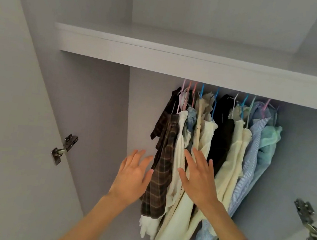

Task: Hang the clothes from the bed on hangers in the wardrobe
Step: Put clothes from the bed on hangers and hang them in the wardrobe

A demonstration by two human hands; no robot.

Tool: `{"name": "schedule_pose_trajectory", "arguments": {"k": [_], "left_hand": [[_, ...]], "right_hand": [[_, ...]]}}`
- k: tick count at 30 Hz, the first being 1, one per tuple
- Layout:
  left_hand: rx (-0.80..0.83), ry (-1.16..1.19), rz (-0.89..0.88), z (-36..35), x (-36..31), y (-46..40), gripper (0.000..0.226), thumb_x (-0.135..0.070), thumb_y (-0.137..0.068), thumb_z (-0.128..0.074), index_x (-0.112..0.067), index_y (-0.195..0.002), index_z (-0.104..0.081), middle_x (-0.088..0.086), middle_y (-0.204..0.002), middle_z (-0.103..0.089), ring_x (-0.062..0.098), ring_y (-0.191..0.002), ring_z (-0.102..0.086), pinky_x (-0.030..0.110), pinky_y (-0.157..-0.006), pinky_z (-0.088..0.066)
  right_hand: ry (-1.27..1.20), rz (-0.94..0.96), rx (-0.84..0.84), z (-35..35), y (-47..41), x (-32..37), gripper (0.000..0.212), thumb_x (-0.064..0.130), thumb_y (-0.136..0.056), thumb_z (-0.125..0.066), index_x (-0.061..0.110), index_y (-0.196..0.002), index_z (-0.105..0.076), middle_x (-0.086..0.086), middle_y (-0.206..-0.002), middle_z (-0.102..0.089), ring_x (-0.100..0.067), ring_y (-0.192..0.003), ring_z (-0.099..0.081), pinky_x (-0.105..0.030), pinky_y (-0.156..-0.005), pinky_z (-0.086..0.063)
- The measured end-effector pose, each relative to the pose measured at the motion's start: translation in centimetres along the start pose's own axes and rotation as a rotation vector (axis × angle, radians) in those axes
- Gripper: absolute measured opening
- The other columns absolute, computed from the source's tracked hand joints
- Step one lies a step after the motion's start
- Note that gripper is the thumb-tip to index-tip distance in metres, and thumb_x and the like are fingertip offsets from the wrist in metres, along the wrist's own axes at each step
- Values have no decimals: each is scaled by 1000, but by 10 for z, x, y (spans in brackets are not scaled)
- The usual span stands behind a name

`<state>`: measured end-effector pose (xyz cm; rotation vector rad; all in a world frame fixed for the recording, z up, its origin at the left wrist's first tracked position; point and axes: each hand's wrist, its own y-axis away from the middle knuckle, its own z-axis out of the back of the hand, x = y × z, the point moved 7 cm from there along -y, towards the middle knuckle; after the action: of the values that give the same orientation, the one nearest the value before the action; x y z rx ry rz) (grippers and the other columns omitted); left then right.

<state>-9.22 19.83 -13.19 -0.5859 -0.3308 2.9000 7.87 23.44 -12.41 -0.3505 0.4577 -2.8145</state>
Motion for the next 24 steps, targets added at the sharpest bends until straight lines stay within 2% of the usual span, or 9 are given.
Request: {"name": "schedule_pose_trajectory", "arguments": {"k": [3,7,11,18,21,24], "left_hand": [[-6,22,4,-10,-8,-30,46,-33,-100,-29,-23,-144,-25,0,-154,-14,17,-143,-2,33,-116,-8],[-47,49,22,-19,-14,-71,46,-34,-100,-30,-21,-144,-27,2,-153,-19,18,-143,-9,32,-116,-12],[-88,65,17,-19,-24,-111,50,-35,-98,-36,-15,-144,-29,4,-150,-27,18,-140,-20,30,-114,-19],[-111,53,1,-32,-31,-143,60,-39,-95,-45,-13,-145,-26,3,-140,-38,17,-128,-36,28,-106,-32],[-99,175,19,-35,-26,-146,59,-28,-95,-48,-12,-145,-23,2,-136,-40,15,-123,-41,23,-104,-34],[-142,215,100,-30,-15,-154,58,-23,-96,-48,-14,-146,-21,0,-126,-43,13,-111,-47,20,-95,-39]], "right_hand": [[57,24,-33,-1,-34,-14,51,38,-89,-35,10,-127,-55,-17,-132,-53,-34,-123,-50,-59,-98,-33],[73,120,-111,7,-89,-21,51,37,-90,-31,10,-127,-55,-16,-131,-54,-33,-124,-50,-55,-102,-27],[69,241,-115,4,-128,-19,50,34,-90,-32,10,-127,-55,-13,-132,-54,-31,-124,-49,-52,-101,-35],[-42,322,-162,-11,-138,-34,44,30,-93,-35,10,-127,-55,-10,-139,-48,-29,-134,-36,-48,-104,-37],[-94,337,-183,-12,-138,-42,42,31,-94,-37,11,-126,-56,-9,-139,-47,-27,-136,-34,-48,-104,-40],[-143,337,-191,-14,-138,-48,42,33,-95,-35,13,-126,-55,-7,-141,-45,-25,-137,-30,-47,-104,-40]]}}
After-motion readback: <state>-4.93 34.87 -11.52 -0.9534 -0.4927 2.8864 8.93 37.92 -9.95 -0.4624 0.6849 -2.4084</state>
